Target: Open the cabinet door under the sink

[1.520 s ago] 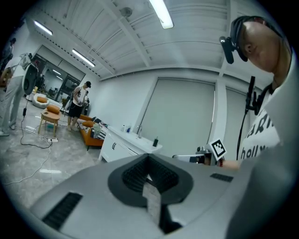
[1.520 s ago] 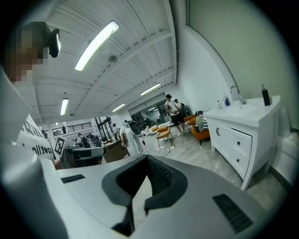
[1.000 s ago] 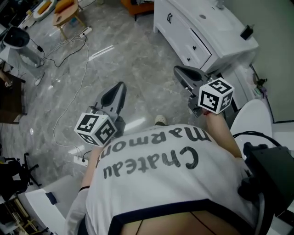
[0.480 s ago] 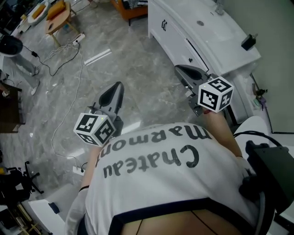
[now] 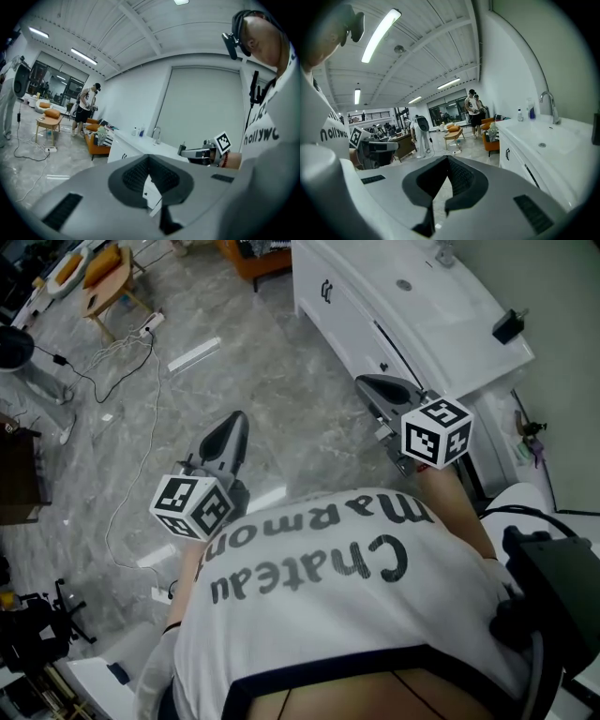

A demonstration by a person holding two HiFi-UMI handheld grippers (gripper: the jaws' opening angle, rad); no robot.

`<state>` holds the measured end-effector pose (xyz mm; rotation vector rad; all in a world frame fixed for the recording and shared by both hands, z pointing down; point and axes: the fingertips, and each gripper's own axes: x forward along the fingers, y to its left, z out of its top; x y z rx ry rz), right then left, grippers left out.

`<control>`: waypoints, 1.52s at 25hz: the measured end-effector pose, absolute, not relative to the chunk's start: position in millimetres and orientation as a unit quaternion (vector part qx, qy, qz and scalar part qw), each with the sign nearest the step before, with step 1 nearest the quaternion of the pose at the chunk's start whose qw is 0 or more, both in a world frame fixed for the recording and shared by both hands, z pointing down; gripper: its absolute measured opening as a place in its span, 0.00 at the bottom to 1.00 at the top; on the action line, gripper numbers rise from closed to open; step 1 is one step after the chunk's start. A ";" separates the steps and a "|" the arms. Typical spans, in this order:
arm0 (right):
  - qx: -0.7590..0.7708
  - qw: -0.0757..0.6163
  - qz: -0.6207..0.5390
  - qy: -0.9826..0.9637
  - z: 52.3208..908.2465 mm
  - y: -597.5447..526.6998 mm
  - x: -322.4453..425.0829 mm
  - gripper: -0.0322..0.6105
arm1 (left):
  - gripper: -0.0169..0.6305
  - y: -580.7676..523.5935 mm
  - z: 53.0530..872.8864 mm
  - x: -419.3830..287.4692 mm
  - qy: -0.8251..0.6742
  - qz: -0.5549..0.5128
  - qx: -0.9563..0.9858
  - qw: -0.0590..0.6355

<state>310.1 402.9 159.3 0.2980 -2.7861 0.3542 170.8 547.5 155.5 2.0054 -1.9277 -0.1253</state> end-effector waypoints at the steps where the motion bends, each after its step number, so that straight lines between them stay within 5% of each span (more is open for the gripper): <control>1: 0.107 0.158 0.124 -0.974 159.6 397.6 311.4 0.06 | 0.04 543.0 156.5 170.4 -0.681 -0.044 0.709 0.178; 23: 0.219 0.141 0.206 -0.943 202.1 311.5 295.1 0.06 | 0.04 400.0 179.8 119.0 -0.589 -0.018 0.781 0.208; 38: 0.295 0.103 0.201 -0.928 169.1 206.7 170.8 0.06 | 0.04 266.4 142.7 -20.9 -0.532 -0.012 0.828 0.180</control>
